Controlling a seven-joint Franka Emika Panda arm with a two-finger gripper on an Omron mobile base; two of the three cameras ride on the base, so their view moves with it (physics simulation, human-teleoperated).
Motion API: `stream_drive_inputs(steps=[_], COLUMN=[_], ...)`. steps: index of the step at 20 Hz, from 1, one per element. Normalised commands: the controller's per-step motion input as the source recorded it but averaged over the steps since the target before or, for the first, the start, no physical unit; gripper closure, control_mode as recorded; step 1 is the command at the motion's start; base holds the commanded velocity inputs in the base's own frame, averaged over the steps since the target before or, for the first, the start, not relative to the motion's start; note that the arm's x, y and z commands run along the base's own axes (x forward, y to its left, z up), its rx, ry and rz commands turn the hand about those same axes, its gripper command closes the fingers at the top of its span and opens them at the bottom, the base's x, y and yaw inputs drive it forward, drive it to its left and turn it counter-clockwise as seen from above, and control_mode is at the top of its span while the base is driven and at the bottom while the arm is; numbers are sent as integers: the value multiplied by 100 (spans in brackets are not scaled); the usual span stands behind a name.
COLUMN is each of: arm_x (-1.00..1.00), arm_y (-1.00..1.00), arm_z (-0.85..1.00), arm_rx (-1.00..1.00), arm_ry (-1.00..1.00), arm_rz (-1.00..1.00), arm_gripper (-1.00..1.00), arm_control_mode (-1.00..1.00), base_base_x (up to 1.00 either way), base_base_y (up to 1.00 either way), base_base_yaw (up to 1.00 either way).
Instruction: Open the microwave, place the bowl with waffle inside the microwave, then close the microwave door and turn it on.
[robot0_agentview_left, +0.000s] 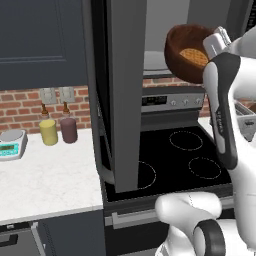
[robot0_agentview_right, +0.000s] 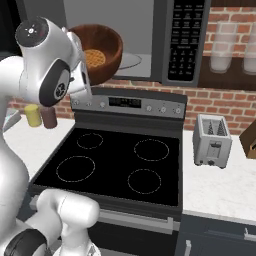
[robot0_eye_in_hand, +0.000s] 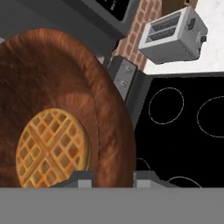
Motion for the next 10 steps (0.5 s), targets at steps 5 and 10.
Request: stream_drive_inputs(steps=[5,10], arm_x=[86,89], arm_y=[13,7], arm_z=[4,-2], arm_rx=[0,0], arm_ry=[0,-1], arm_rz=[4,1], arm_gripper=[100,100], arm_control_mode=[-100,-100], base_base_x=[0,0], base_base_y=[0,0], base_base_yaw=[0,0])
